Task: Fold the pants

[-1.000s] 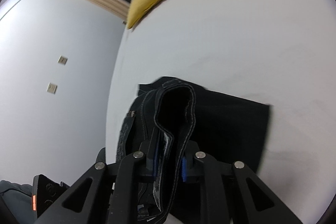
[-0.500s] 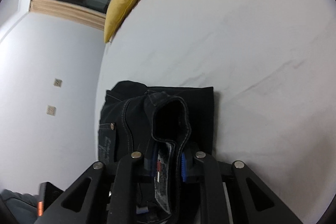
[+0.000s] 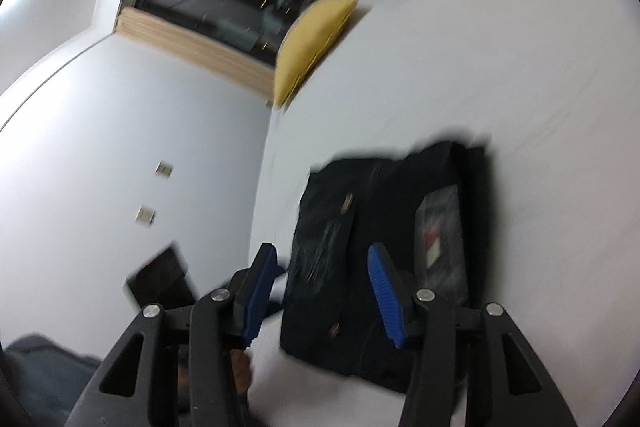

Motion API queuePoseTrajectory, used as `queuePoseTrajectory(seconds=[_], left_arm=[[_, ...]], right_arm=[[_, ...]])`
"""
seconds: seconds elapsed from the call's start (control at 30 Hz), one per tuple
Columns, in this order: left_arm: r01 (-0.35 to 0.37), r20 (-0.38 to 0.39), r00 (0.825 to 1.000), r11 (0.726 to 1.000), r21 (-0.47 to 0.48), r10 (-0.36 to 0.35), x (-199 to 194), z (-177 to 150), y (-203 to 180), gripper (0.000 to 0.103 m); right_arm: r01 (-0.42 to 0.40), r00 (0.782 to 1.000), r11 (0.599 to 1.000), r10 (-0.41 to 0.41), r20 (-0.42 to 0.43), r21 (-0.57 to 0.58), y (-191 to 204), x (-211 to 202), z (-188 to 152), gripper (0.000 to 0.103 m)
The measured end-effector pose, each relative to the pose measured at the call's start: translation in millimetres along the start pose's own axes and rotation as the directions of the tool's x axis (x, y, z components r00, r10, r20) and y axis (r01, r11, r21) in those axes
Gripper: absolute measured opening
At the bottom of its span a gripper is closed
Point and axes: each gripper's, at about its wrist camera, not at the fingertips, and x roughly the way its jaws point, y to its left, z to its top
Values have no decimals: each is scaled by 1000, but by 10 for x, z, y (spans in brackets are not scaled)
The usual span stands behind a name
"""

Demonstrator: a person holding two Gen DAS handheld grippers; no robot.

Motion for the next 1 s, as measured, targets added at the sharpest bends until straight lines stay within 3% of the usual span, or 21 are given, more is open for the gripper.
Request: queuePoseTrajectory(seconds=[0.07,0.13,0.17,0.2,0.23,0.27,0.33,0.37,0.47,0.57,0.63,0.7,0.73,0.8,0.83,0.87,1.0], left_arm=[[3,-52,999,1000,-24,-4,185,-167,137,59],[0,-3,1000,1000,16,0,229,-270,187,59],[-14,-10,1000,999,31,15,228,-283,149,60],[-18,-20,1000,999,30,19,201,-266,119,60],[-6,-14,1000,1000,19,6,166,-231,112,60],[12,4,1000,1000,6,-12,115,-181,123,60],[6,58,998,1000,6,-6,-5,14,155,60],[3,72,997,1000,6,-3,-28,53,192,60],[0,103,995,1000,-8,1,-11,369,335,60],[-36,63,997,999,14,35,152,692,460,60],[-49,11,999,999,-3,49,411,824,530,60],[-62,-60,996,997,-47,59,725,835,674,60],[-57,-53,997,997,-54,54,767,848,705,60],[-71,-42,997,997,-26,70,831,840,687,60],[-80,-39,996,997,-11,80,830,842,659,60],[-85,-32,996,996,2,85,789,843,632,60],[-60,39,997,997,-53,62,358,810,695,60]], right_arm=[[82,995,994,-77,-67,78,-306,169,-192,50],[86,996,983,-79,-48,161,-644,157,-349,7],[68,997,976,-62,-33,207,-740,86,-383,0],[60,998,972,-56,-22,227,-755,5,-399,0],[114,993,975,-113,-18,191,-685,-84,-390,0],[157,988,975,-155,-21,160,-618,-151,-375,3],[183,983,972,-182,-20,149,-500,-278,-329,18],[180,984,974,-181,-10,136,-415,-314,-292,34],[82,996,995,-85,34,62,-62,-262,-139,41],[27,998,1000,-27,55,3,143,15,189,59],[16,998,1000,-16,69,7,66,285,433,61],[103,992,992,-108,62,75,-238,534,615,69],[122,990,984,-129,49,129,-384,625,660,65],[59,994,974,-77,76,220,-625,610,692,49],[44,994,973,-65,85,226,-618,561,677,49],[63,992,976,-84,94,207,-550,478,648,50],[98,981,988,-116,154,123,-250,29,452,71]])
